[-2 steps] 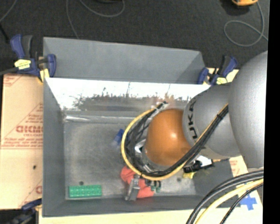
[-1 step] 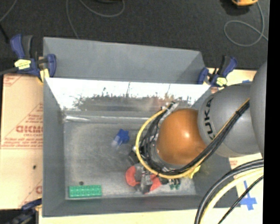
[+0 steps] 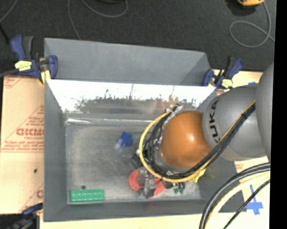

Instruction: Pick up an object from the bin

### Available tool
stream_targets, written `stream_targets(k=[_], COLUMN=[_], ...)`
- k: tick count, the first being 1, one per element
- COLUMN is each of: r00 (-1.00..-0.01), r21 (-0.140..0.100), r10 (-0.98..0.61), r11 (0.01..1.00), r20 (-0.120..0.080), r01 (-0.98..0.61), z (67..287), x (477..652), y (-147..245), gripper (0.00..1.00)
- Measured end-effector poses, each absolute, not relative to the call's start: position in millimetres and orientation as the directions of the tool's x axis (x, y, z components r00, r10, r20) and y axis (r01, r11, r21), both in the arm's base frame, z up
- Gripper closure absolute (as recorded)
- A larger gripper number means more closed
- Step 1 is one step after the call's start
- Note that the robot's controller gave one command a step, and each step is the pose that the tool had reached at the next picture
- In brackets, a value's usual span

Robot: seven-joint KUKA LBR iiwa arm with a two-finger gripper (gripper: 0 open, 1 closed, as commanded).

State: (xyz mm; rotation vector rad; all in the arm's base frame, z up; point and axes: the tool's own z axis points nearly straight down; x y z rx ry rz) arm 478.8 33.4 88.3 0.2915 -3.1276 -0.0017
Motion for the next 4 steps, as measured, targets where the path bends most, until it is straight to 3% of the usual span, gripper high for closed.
stream_targets(k=[1, 2, 3, 4], r00=[-0.982, -0.985, -0.989, -0.959], r21=[0.001, -0.001, 0.001, -0.005], r10=[-0.186, -0.173, -0.15, -0.283], r11=[0.982, 0.985, 0.989, 0.959], r20=[0.007, -0.01, 0.009, -0.012], r01=[-0.186, -0.173, -0.15, -0.283], z=[136.5, 136.7, 166.4, 141.9], x=[479.5, 485.3, 479.0, 489.4], y=[32.5, 10.8, 5.6, -19.5], gripper=[1.0, 1.0, 1.0, 1.0])
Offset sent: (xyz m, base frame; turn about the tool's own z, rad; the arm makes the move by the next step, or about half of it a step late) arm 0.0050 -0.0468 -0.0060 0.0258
